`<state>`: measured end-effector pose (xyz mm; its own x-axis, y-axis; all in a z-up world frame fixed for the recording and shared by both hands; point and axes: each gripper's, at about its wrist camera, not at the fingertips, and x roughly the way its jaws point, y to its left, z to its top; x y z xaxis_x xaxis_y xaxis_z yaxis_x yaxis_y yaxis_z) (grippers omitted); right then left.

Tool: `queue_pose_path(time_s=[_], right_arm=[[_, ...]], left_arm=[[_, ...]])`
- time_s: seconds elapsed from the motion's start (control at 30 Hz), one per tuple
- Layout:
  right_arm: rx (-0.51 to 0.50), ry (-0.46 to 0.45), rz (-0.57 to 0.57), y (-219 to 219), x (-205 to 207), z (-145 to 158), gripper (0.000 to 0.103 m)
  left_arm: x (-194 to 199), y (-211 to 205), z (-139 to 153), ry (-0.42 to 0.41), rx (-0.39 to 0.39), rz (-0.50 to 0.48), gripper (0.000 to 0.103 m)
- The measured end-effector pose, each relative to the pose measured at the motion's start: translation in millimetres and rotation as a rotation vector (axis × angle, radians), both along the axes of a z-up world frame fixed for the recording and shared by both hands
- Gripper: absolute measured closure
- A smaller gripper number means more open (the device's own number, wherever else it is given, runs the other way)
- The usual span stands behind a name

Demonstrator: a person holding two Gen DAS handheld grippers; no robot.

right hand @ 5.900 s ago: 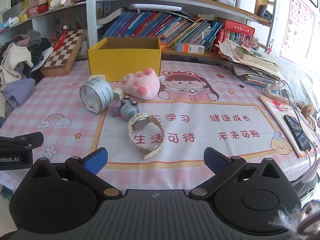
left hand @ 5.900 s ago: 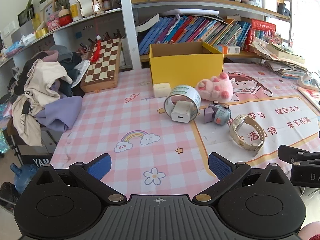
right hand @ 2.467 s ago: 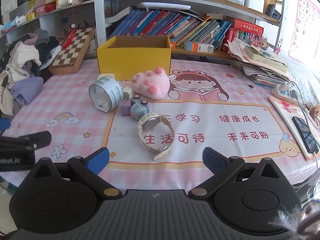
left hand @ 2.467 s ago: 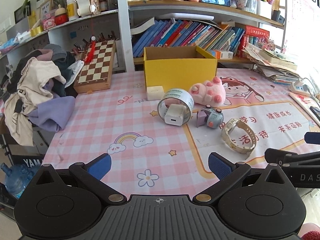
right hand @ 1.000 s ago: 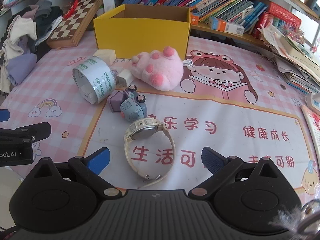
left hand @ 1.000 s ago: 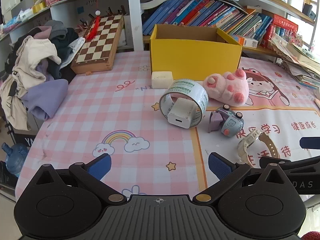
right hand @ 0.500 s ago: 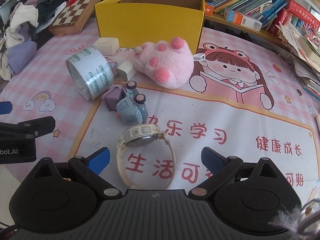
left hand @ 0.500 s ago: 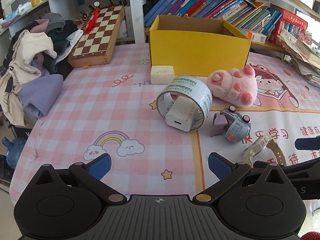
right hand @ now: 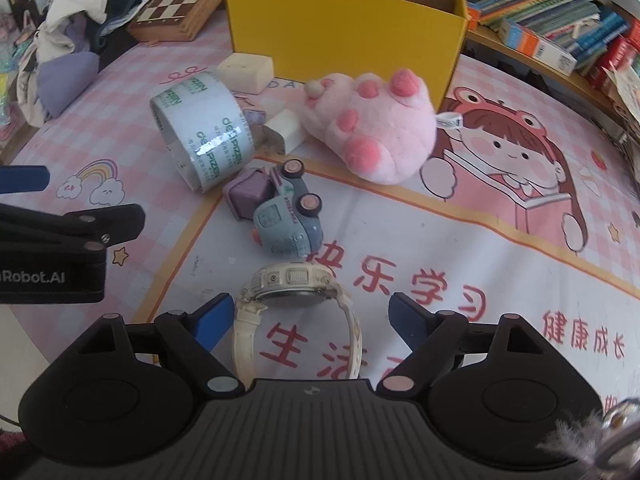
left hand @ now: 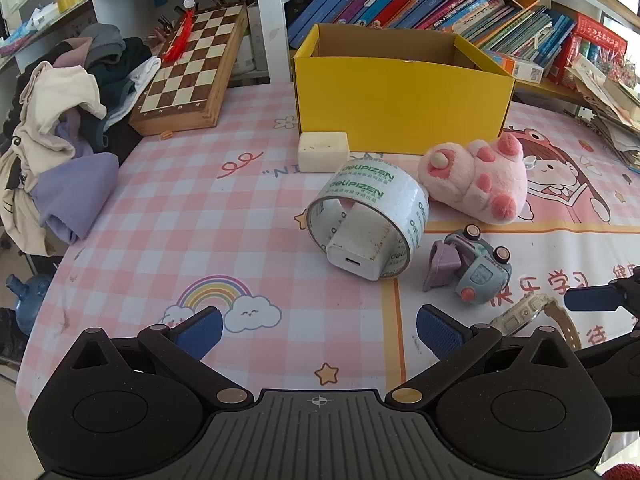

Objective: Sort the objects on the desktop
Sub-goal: 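Lower the right tool onto the white watch and close it while the left tool approaches the tape roll, then grasp the clear packing-tape roll with the left tool and lift it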

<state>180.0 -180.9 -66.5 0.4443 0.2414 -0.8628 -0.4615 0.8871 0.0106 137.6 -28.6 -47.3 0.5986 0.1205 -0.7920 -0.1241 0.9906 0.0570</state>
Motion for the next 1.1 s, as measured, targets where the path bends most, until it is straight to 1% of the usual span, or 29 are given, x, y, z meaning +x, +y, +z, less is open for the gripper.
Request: queue_pose_path(time_s=[0.1, 0.13, 0.33, 0.57, 0.7, 0.87, 0.97, 1.1], right_arm=[[0.005, 0.016, 0.025, 2.7, 4.8, -1.4, 0.031], [0.004, 0.024, 0.033, 3.8, 6.7, -2.4, 0.039], [0.021, 0.062, 0.049, 1.3, 15.8, -5.3, 0.041], [0.036, -0.007, 0.010, -15.1, 19.9, 7.3, 0.041], [0.050, -0.029, -0.008, -25.3, 24.3, 12.0, 0.041], [0.069, -0.030, -0.026, -39.5, 31.1, 14.4, 0.041], [0.076, -0.029, -0.026, -47.0, 34.0, 16.4, 0.041], [0.085, -0.020, -0.025, -54.3, 38.0, 16.3, 0.041]], left_arm=[[3.1, -1.8, 1.4, -0.002, 0.005, 0.000, 0.000], [4.0, -2.1, 2.1, -0.003, 0.006, 0.001, 0.000], [10.3, -0.5, 3.8, -0.003, 0.005, 0.030, 0.000], [21.4, -3.3, 4.3, -0.010, 0.003, 0.045, 0.000], [30.4, -4.8, 4.3, -0.027, 0.010, 0.055, 0.000], [45.1, -11.9, 1.0, -0.056, 0.038, 0.025, 0.000], [56.4, -18.9, -2.0, -0.056, 0.054, 0.001, 0.000], [65.6, -23.2, -3.2, -0.046, 0.034, 0.021, 0.001]])
